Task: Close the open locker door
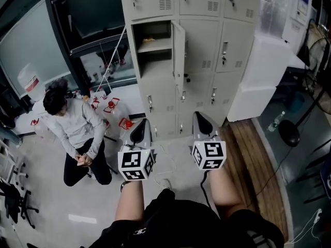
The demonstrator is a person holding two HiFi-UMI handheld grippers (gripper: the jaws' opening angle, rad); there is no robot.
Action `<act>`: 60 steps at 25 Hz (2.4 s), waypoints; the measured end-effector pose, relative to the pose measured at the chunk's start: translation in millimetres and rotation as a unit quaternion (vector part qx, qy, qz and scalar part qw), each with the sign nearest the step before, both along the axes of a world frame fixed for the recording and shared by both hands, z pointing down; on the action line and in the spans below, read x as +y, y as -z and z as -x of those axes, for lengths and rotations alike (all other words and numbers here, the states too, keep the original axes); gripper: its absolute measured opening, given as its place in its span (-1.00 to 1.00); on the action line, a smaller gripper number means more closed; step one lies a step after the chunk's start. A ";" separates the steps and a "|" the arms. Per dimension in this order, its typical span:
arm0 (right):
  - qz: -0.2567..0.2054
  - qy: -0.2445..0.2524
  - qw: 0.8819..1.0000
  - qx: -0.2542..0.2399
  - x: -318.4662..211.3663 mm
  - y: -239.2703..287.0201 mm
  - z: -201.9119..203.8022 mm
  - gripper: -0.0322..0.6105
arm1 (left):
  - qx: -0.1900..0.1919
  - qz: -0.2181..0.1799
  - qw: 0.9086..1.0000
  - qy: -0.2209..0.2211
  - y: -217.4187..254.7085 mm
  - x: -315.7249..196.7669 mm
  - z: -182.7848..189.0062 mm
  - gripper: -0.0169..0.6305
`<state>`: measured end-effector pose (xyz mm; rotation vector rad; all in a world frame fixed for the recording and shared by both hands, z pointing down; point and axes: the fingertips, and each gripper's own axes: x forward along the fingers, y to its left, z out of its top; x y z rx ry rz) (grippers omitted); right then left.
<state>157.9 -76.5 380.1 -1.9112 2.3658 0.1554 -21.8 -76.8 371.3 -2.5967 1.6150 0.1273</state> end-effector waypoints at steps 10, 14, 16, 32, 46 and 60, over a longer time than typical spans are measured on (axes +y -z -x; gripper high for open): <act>0.003 -0.020 1.000 -0.011 -140.7 27.5 -5.6 -0.87 | -0.004 0.007 0.999 -0.031 23.0 -150.5 -8.7 -0.95; 0.000 -0.027 1.000 -0.011 -176.2 34.0 -9.5 -0.87 | -0.008 0.005 0.999 -0.042 27.7 -189.5 -18.0 -0.95; -0.002 -0.028 1.000 -0.009 -186.0 36.3 -12.2 -0.87 | -0.010 0.007 0.999 -0.043 27.1 -202.1 -22.2 -0.95; -0.006 0.032 0.999 -0.009 -234.5 52.2 -22.4 -0.31 | -0.014 0.007 1.000 -0.018 27.9 -235.2 -45.3 -0.95; 0.042 0.028 0.999 0.002 -297.9 43.0 -22.4 -0.30 | -0.022 0.020 0.999 0.018 18.6 -244.7 -24.4 -0.95; 0.037 0.039 0.998 0.025 -310.7 36.0 -5.6 -0.59 | -0.022 0.021 0.999 0.044 14.5 -250.7 -11.1 -0.95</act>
